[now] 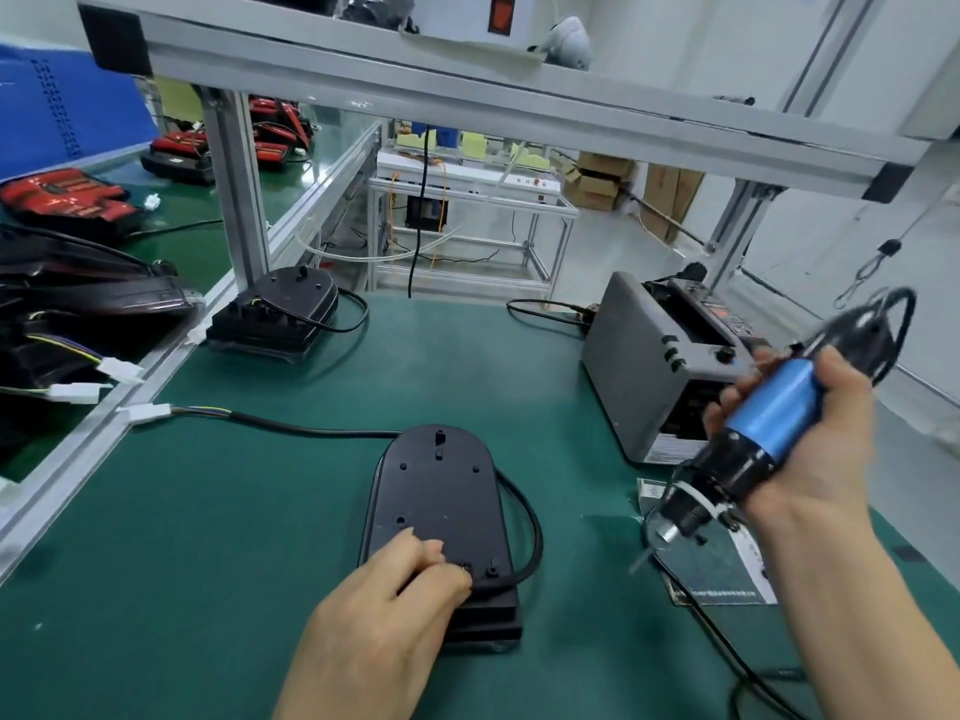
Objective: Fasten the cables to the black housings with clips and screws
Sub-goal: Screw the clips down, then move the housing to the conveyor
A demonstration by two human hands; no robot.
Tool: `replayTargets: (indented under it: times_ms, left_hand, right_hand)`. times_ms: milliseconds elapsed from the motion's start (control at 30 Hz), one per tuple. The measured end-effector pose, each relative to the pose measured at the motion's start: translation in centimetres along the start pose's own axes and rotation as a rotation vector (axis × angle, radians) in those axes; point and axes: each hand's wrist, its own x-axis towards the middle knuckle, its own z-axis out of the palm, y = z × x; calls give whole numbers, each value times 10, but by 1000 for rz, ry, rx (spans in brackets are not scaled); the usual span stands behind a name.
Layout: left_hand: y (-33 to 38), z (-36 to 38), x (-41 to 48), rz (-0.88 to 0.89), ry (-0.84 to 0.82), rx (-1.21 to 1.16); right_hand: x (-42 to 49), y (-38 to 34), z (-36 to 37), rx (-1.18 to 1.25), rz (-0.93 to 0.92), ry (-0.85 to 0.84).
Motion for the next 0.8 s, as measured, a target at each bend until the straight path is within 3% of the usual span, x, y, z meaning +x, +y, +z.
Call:
replayTargets:
  times_ms: [300, 800]
  left_hand:
    - [-2, 3, 2, 64, 49, -29]
    - [0, 6, 4, 53, 90, -33]
  right_hand:
    - [14, 2, -73, -354, 126, 390]
    - [55, -3, -128, -809, 252, 348]
